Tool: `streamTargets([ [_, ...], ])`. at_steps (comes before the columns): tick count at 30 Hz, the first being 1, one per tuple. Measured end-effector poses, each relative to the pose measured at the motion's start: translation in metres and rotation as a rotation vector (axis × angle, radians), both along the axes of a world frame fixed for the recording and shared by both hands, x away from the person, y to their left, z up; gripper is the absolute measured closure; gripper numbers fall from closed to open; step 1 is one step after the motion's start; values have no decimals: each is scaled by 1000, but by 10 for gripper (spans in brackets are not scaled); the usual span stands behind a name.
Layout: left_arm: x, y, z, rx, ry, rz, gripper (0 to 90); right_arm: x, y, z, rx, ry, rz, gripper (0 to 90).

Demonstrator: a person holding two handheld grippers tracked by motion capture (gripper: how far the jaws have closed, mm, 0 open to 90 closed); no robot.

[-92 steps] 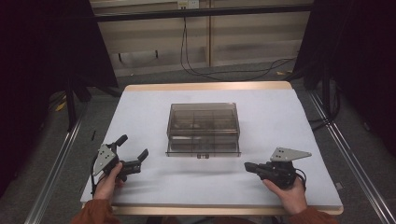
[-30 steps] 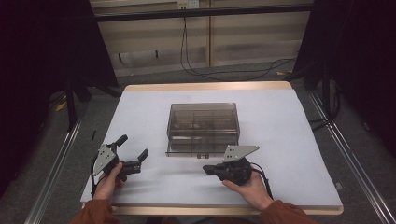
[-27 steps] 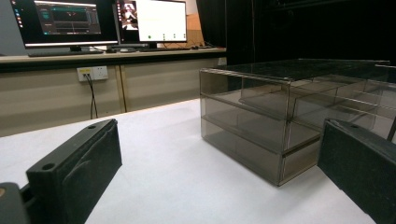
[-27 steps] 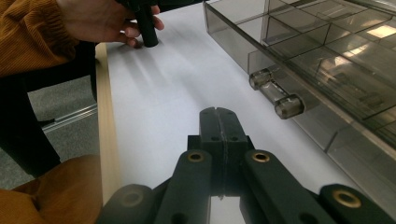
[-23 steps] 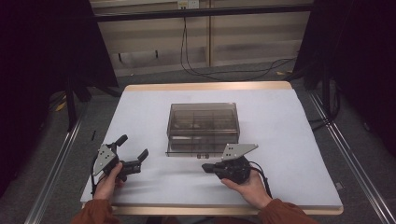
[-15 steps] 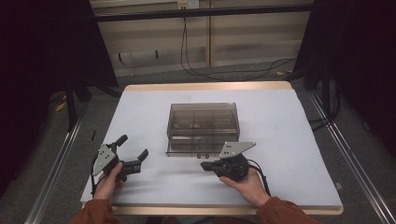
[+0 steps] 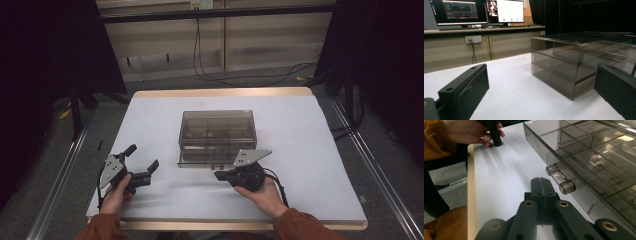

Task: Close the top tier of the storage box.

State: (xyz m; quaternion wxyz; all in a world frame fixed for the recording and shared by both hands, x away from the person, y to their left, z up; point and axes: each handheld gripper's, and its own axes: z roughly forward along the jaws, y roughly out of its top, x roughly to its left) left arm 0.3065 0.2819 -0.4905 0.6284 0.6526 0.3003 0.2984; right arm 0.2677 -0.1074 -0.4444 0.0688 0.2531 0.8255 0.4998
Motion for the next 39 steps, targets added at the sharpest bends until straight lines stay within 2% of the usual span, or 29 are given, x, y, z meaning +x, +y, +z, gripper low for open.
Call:
streamTargets([
  [16,0,0,0,0,1,0,0,4,-2,-6,-10,12,-21,900],
  [39,0,0,0,1,3,-1,0,6,-2,-7,-5,4,-39,900],
])
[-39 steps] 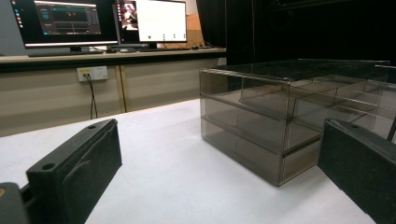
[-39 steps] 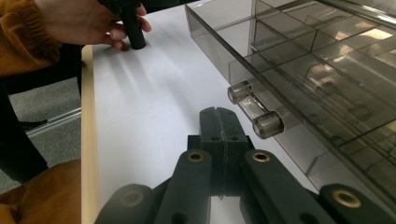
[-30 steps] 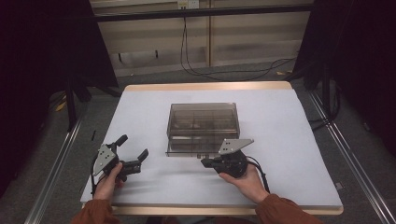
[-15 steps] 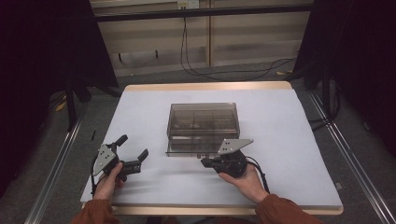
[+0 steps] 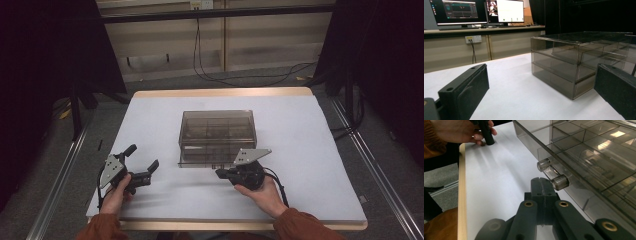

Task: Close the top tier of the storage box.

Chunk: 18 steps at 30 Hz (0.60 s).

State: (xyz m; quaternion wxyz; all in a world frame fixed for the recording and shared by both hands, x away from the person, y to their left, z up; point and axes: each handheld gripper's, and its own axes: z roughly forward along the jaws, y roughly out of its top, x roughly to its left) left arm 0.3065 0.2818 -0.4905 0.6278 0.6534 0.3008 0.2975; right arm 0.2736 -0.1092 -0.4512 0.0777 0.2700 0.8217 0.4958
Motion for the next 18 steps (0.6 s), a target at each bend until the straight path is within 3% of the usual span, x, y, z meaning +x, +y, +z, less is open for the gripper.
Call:
streamTargets([
  [18,0,0,0,0,0,0,0,3,0,2,17,5,-10,900],
])
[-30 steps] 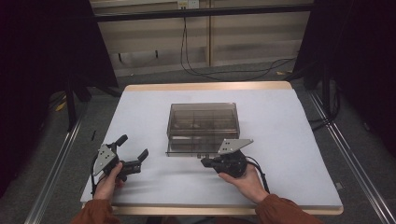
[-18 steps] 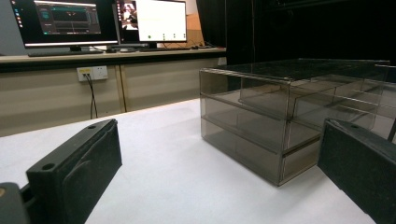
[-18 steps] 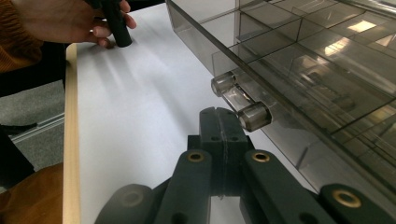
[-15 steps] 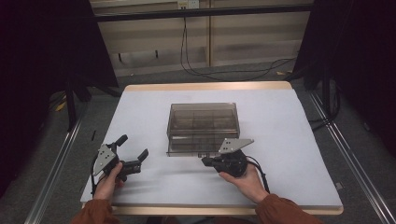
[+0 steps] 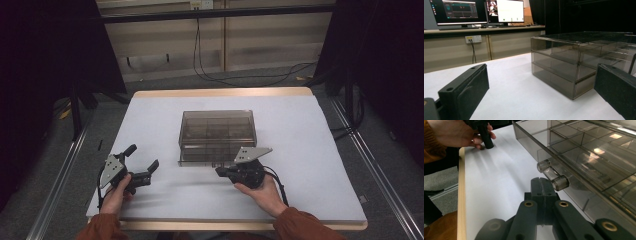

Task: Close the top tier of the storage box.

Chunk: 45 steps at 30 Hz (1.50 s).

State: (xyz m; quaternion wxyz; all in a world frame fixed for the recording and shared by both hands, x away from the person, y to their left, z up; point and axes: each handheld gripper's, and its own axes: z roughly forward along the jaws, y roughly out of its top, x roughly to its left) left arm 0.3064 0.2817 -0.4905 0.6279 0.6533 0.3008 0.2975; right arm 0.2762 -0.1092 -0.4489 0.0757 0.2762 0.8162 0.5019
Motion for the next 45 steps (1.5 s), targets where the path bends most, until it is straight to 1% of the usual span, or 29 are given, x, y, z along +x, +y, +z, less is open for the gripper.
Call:
streamTargets([
  [6,0,0,0,0,0,0,0,1,1,0,2,-1,1,900],
  [8,0,0,0,0,0,0,0,1,1,0,3,-8,3,900],
  [13,0,0,0,0,0,0,0,2,0,0,2,2,2,900],
  [14,0,0,0,0,0,0,0,2,0,0,5,-3,3,900],
  [22,0,0,0,0,0,0,0,5,-1,0,11,2,-4,900],
  [31,0,0,0,-1,0,-1,0,7,1,0,7,4,-4,900],
  [41,0,0,0,0,-1,0,0,10,-1,1,7,-6,-10,900],
  [45,0,0,0,-1,0,-1,0,11,0,1,10,1,-10,900],
])
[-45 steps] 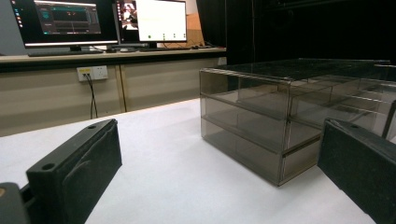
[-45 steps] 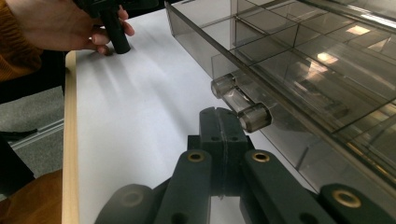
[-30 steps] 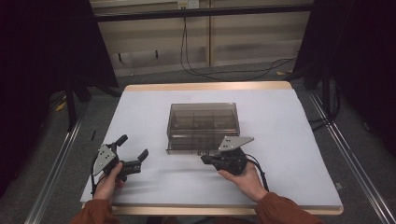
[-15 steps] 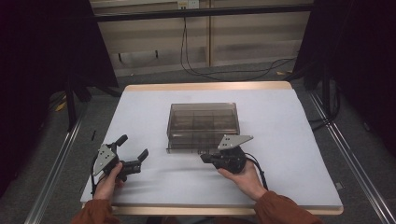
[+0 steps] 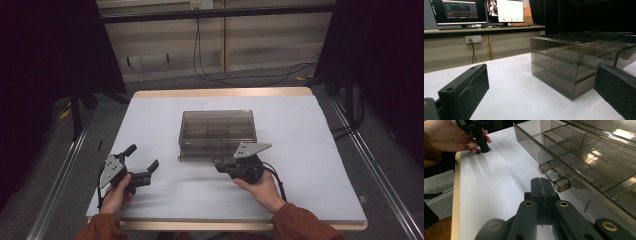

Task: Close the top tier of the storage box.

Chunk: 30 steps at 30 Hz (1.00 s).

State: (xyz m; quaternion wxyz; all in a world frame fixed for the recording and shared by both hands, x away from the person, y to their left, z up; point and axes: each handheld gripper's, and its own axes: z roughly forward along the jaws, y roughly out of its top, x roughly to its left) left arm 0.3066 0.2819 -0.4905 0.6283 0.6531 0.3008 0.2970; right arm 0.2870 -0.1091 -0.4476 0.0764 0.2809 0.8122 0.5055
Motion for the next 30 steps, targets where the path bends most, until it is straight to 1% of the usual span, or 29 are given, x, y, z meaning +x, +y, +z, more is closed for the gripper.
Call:
streamTargets([
  [2,0,1,0,8,-2,-1,0,0,0,0,-2,-1,-2,900],
  [3,0,0,0,0,-2,1,0,1,0,0,-3,-2,-3,900],
  [10,0,0,0,1,-1,1,0,2,0,0,1,-3,-8,900],
  [12,0,1,0,10,-2,0,0,3,0,0,0,-6,-10,900],
  [13,0,0,0,3,-1,1,0,3,0,0,0,-5,-13,900],
  [14,0,1,0,12,-2,-1,0,4,-1,1,-1,-6,-11,900],
  [15,0,0,0,2,1,0,0,4,-1,1,4,-6,-12,900],
  [19,0,0,0,0,-1,1,0,5,-1,1,-1,-7,-14,900],
  [21,0,1,0,8,-2,0,0,5,-1,1,0,-9,-18,900],
  [22,0,0,0,3,-1,1,0,5,-1,1,-1,-10,-19,900],
  [23,0,1,0,9,-1,0,0,5,-1,1,-2,-11,-21,900],
  [24,0,0,0,1,-1,1,0,5,-2,1,0,-11,-20,900],
  [26,0,1,0,8,-1,0,0,5,-2,2,1,-14,-22,900],
  [27,0,0,0,0,-1,1,0,5,-3,2,-1,-15,-23,900],
  [30,0,0,0,1,-1,1,0,6,-3,2,-1,-18,-33,900],
])
